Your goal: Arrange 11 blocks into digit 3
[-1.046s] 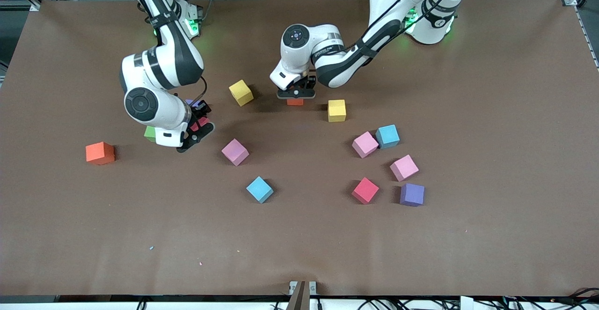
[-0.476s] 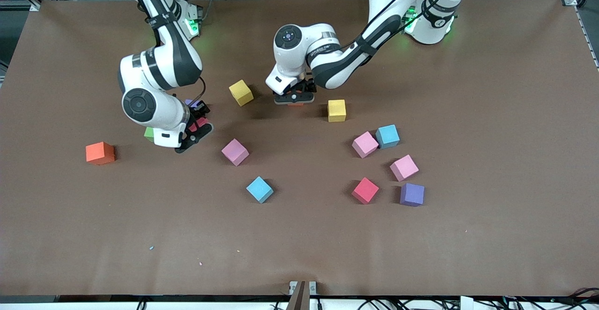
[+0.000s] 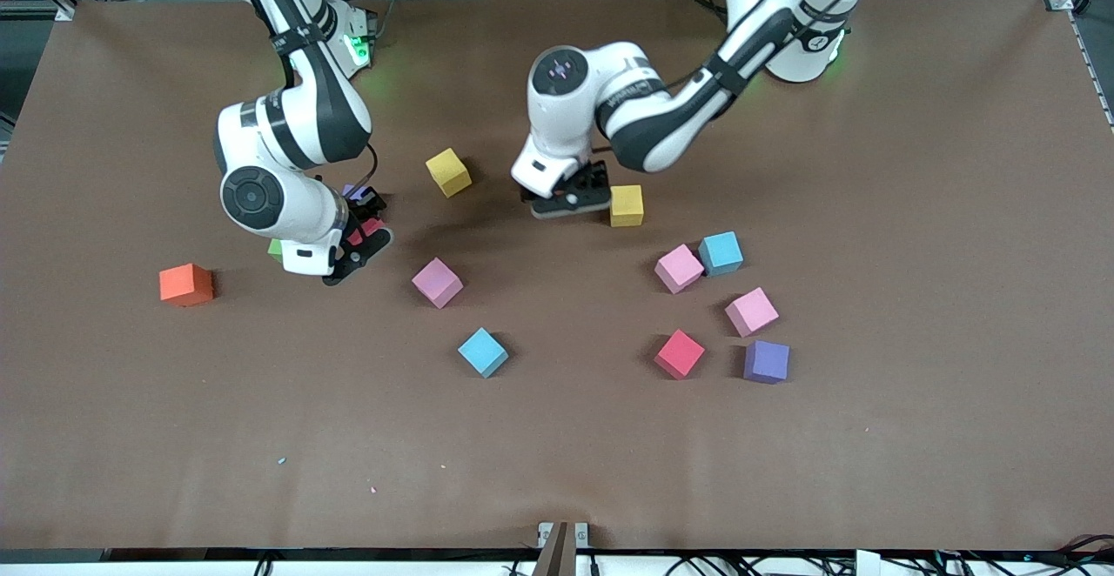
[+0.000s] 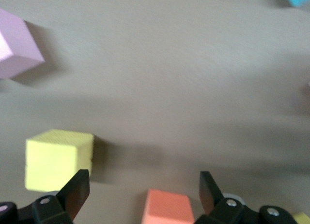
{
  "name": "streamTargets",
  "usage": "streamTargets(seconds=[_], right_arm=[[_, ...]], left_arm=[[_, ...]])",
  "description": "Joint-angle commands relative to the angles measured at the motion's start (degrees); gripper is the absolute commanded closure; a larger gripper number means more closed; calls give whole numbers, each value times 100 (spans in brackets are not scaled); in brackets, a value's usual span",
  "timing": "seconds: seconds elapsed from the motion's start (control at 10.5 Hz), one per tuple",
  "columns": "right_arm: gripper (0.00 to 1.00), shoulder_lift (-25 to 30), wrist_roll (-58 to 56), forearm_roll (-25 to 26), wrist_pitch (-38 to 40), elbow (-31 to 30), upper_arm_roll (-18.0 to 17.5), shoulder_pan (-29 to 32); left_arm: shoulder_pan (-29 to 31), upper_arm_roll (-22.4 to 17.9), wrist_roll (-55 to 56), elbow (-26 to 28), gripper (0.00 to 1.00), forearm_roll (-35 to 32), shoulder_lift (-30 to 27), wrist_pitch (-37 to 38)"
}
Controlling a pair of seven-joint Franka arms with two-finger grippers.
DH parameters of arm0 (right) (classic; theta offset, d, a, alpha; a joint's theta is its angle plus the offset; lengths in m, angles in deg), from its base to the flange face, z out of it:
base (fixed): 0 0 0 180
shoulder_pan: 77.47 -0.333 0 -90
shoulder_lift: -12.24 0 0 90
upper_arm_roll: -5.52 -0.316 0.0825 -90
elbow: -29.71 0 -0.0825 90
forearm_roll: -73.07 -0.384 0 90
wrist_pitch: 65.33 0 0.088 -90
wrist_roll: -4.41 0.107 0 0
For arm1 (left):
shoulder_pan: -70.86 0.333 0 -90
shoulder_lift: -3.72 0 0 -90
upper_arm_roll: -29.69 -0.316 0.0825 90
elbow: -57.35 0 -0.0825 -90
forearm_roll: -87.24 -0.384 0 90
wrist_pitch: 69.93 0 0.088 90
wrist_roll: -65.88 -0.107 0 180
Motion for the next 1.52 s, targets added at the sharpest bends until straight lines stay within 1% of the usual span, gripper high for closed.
streamTargets(seconds=[0.0, 0.19, 0.38, 0.57, 0.67, 0.86, 1.05, 1.14, 1.24, 1.33, 1.43], right_arm=[[89, -25, -443, 45, 115, 173, -68, -29], [89, -25, -882, 37, 124, 191, -69, -169], [89, 27, -1365, 37, 316, 287, -69, -240], [89, 141, -1980, 45, 440, 296, -69, -503], [89, 168, -2087, 54, 440, 279, -69, -756], [89, 186, -2080, 203, 440, 261, -69, -1336], [89, 212, -2027, 291, 379, 165, -69, -1959], [89, 229, -1853, 344, 344, 147, -69, -2337], [89, 221, -1494, 518, 309, 129, -69, -2680], [89, 177, -1151, 624, 265, 120, -69, -2919], [89, 125, -991, 625, 117, 51, -69, -3078]], left_arm=[[467, 58, -466, 480, 0, -12, -174, -16], [539, 172, -504, 736, 0, 14, -280, -16], [566, 207, -512, 1122, 0, 15, -394, -112], [749, 251, -547, 1535, 0, -3, -526, -375], [837, 295, -565, 1720, 0, -12, -648, -464], [995, 330, -732, 1844, 0, -3, -720, -465], [1049, 322, -758, 1871, 0, -3, -641, -465], [1049, 322, -758, 1914, 0, -12, -624, -473], [1049, 322, -750, 1967, 0, -12, -623, -482], [1049, 322, -750, 1994, 0, -12, -615, -491], [1049, 322, -750, 1985, 0, -12, -597, -517]])
